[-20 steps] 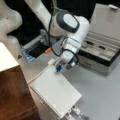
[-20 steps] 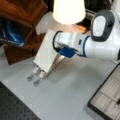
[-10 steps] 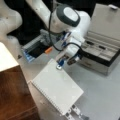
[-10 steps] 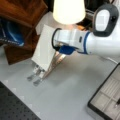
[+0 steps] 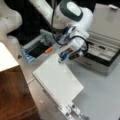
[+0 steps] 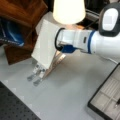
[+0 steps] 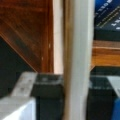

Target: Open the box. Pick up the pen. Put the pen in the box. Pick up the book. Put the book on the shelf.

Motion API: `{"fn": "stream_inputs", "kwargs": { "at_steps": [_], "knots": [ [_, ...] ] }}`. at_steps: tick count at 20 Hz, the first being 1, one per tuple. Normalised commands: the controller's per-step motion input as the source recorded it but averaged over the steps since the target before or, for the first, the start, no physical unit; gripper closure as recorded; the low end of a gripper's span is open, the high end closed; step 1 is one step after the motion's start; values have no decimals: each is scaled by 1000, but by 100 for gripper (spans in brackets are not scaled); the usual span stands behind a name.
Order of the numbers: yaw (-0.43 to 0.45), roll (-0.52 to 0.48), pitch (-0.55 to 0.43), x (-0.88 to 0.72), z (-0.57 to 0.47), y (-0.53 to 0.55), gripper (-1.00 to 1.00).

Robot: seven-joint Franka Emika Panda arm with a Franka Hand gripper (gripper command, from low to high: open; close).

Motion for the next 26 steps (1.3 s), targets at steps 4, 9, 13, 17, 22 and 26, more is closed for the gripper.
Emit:
{"fn": "stream_inputs", "kwargs": {
  "at_steps": [4, 9, 13, 17, 22, 26],
  "knots": [
    [-149, -98, 157, 106, 321, 55, 100],
    [-225, -63, 167, 79, 428, 53, 100],
    [-298, -20, 174, 31, 503, 66, 100],
    [-302, 52, 115, -35, 492, 71, 100],
    [-302, 112, 90, -92, 492, 35, 100],
    [-261, 131, 94, -128, 461, -31, 100]
  ]
}}
